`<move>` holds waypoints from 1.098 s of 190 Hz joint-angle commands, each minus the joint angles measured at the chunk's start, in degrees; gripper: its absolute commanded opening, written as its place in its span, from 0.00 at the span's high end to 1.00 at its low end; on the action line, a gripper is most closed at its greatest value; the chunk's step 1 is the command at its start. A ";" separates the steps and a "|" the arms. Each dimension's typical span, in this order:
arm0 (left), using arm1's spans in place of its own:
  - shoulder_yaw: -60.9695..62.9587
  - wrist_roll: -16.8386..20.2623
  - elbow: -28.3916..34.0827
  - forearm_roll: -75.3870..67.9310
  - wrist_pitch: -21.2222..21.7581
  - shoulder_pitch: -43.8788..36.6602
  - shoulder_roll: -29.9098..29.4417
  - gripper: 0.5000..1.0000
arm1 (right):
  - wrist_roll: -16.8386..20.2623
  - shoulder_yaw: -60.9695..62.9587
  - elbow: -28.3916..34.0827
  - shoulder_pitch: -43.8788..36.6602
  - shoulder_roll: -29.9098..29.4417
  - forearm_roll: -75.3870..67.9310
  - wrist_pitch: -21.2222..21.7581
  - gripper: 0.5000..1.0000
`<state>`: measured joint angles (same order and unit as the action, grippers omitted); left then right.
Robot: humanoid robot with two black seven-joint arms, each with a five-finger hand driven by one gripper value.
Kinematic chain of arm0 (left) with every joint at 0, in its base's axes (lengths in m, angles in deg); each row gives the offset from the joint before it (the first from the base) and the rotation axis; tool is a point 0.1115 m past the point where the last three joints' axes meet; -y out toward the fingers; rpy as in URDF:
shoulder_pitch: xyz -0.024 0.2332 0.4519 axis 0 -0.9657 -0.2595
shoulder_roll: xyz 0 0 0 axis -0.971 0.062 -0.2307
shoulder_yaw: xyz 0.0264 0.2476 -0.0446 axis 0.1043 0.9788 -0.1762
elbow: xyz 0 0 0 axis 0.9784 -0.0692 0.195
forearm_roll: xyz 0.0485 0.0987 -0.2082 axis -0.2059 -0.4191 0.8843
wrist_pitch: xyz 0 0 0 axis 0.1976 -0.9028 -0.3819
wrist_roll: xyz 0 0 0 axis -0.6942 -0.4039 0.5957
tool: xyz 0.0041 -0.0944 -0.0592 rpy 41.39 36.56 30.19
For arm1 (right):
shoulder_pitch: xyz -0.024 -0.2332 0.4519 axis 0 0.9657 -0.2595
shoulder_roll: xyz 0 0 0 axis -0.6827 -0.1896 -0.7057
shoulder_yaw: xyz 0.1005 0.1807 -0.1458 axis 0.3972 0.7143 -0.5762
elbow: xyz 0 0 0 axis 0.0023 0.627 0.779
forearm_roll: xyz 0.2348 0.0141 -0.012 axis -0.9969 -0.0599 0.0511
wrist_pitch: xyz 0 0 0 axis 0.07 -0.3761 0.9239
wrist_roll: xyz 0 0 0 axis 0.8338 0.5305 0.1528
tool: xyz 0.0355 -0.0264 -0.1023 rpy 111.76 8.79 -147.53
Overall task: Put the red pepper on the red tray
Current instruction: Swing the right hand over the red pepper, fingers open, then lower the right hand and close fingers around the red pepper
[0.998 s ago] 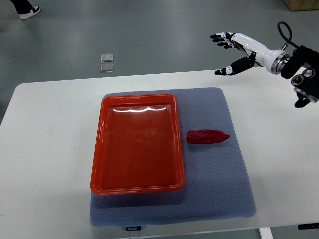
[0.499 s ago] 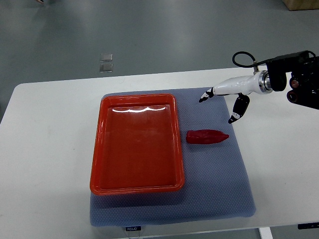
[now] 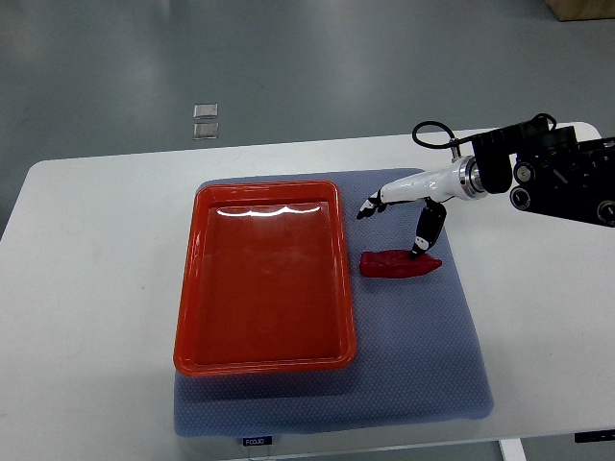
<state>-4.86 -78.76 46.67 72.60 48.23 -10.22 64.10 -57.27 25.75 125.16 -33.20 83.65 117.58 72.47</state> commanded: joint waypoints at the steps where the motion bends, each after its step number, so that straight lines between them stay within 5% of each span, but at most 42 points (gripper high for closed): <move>1: 0.00 0.00 -0.04 0.01 0.02 0.00 0.00 0.00 | 0.94 0.28 0.21 0.26 0.23 -4.41 0.11 0.17; 121: 0.00 0.00 -0.04 0.01 0.02 0.00 0.00 0.00 | 1.03 0.28 2.58 5.79 -0.21 -6.43 -3.67 0.22; 157: 0.00 0.00 0.05 0.01 0.02 0.00 0.00 0.00 | 0.94 0.28 2.49 5.79 -0.30 -3.88 -3.67 0.44; 187: 0.00 0.00 -0.04 0.01 0.02 0.00 0.00 0.00 | 0.94 0.19 2.49 5.97 -0.39 -1.60 -3.67 0.76; 209: 0.00 0.00 0.05 0.01 0.02 0.00 0.00 0.00 | 0.94 0.19 2.49 5.88 -0.30 -0.54 -3.67 0.83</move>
<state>-4.85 -78.74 46.67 72.60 48.23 -10.22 64.10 -56.33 26.01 127.65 -27.25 83.28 116.10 68.80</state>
